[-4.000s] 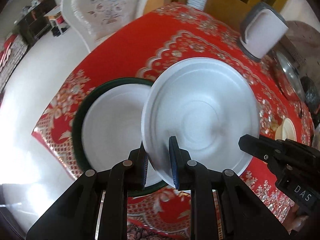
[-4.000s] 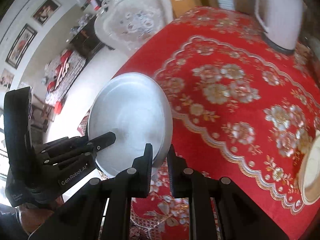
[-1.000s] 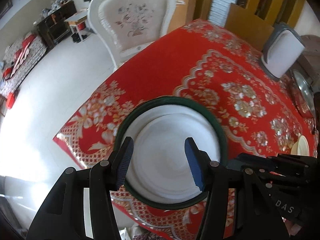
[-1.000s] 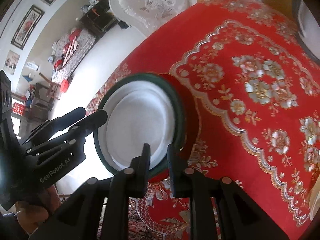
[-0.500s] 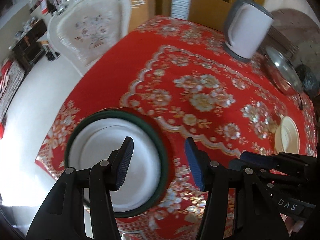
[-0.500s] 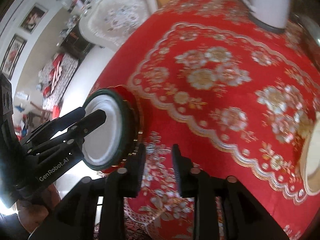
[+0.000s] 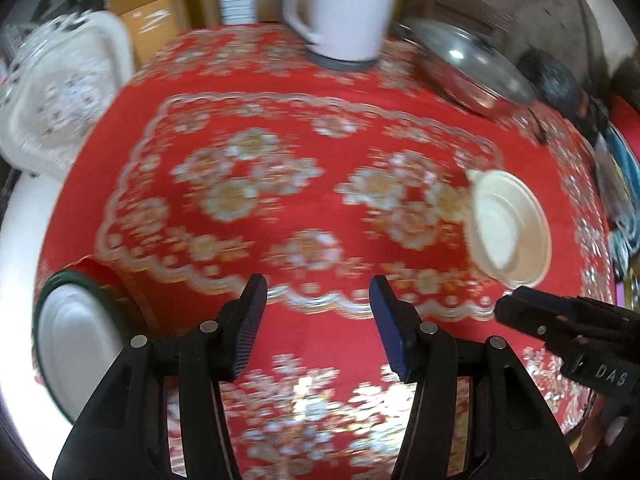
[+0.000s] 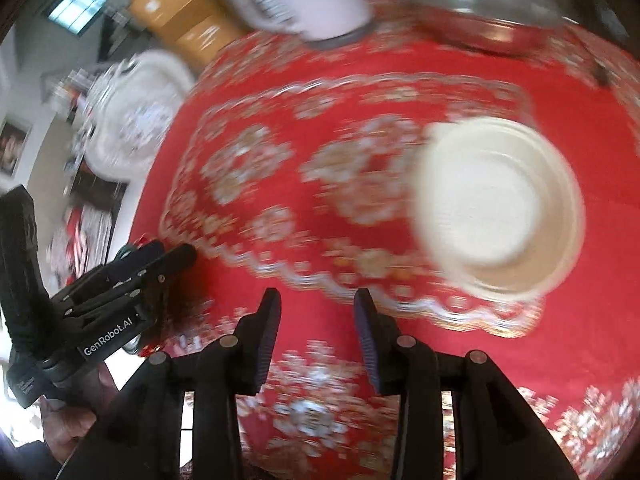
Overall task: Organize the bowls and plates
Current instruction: 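Move the right tool to the cream paper bowl and grasp its rim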
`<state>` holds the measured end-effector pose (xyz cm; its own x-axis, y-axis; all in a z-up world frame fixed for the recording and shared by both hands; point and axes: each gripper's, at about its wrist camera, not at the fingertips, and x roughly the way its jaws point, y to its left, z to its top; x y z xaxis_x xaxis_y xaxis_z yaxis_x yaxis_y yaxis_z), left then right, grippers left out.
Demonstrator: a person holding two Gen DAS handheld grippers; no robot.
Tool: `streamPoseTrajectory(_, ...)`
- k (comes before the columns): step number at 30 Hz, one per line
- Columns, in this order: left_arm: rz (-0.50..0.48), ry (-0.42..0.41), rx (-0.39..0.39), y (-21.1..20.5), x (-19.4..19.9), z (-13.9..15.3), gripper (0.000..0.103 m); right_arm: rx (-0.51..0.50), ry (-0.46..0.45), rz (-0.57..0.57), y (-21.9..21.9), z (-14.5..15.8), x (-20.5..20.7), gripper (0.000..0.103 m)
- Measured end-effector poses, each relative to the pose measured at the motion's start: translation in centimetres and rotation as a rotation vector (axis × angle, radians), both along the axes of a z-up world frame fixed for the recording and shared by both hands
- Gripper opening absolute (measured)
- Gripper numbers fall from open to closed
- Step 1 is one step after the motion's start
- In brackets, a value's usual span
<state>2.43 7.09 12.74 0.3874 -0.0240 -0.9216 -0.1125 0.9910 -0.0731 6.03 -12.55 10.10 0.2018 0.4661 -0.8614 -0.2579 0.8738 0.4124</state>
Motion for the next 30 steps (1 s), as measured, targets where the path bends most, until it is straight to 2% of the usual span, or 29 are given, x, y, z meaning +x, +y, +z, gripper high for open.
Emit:
streamPoseTrajectory(8,-0.118,0.033,-0.046,-7.7,4.0,-1.5,0.054,-0.016,0.0,-0.259,-11.2,-0.7,0.9,0.041)
streamPoseTrajectory(12,-0.137,0.053,-0.056,-10.1,6.1,-2.5,0.054,-0.02,0.001,-0.324,-14.4,-1.3,1.6,0.043)
streamPoseTrajectory(16,-0.125,0.085,-0.067,-11.4,7.9,-4.0,0.054,-0.005,0.02,-0.336,-15.6,-2.6,2.8,0.044)
streamPoseTrajectory(24,-0.093,0.133,-0.076,-12.4,9.4,-6.4,0.054,-0.002,0.049,-0.322,-15.4,-4.8,5.6,0.044)
streamPoseTrajectory(30,-0.088,0.155,-0.067,-13.3,10.0,-7.8,0.054,-0.006,0.051,-0.261,-14.6,-5.9,7.4,0.043)
